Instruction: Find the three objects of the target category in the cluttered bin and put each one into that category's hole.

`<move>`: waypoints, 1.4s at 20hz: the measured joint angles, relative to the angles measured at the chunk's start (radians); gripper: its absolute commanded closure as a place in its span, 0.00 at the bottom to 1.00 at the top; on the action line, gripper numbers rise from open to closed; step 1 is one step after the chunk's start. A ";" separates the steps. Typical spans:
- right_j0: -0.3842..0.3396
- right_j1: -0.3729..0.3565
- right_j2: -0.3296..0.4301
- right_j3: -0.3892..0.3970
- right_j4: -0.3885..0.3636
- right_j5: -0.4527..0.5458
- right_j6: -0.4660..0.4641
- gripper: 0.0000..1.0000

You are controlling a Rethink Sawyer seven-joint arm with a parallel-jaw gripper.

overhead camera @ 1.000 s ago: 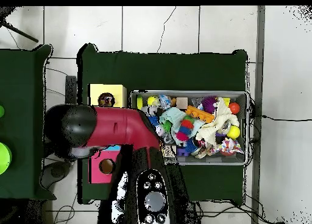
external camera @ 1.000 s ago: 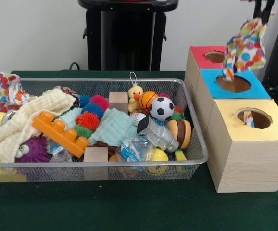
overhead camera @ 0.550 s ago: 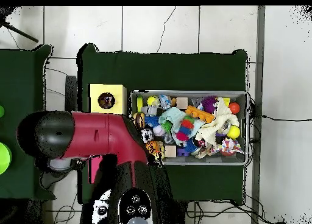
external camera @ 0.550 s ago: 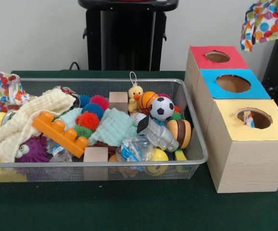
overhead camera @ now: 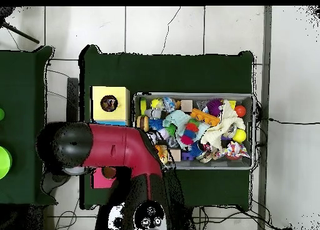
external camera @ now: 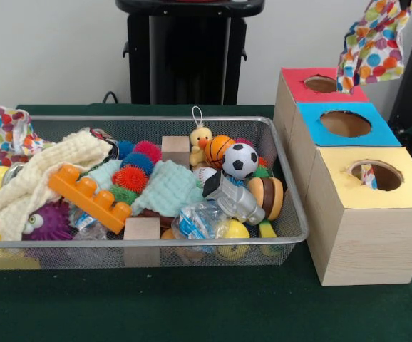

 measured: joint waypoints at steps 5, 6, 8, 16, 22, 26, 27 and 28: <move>-0.012 0.000 -0.001 0.035 0.000 -0.041 0.000 1.00; -0.014 0.000 -0.001 0.040 0.000 -0.045 0.000 1.00; -0.019 0.002 -0.001 0.052 0.000 -0.054 0.000 1.00; -0.021 0.039 -0.001 0.071 0.000 -0.057 0.000 1.00; -0.019 0.077 0.000 0.098 0.001 -0.084 0.000 1.00; -0.015 0.110 0.000 0.103 0.001 -0.124 0.000 1.00; -0.014 0.117 0.000 0.103 0.001 -0.133 0.000 1.00; -0.013 0.123 0.000 0.103 0.001 -0.141 0.000 1.00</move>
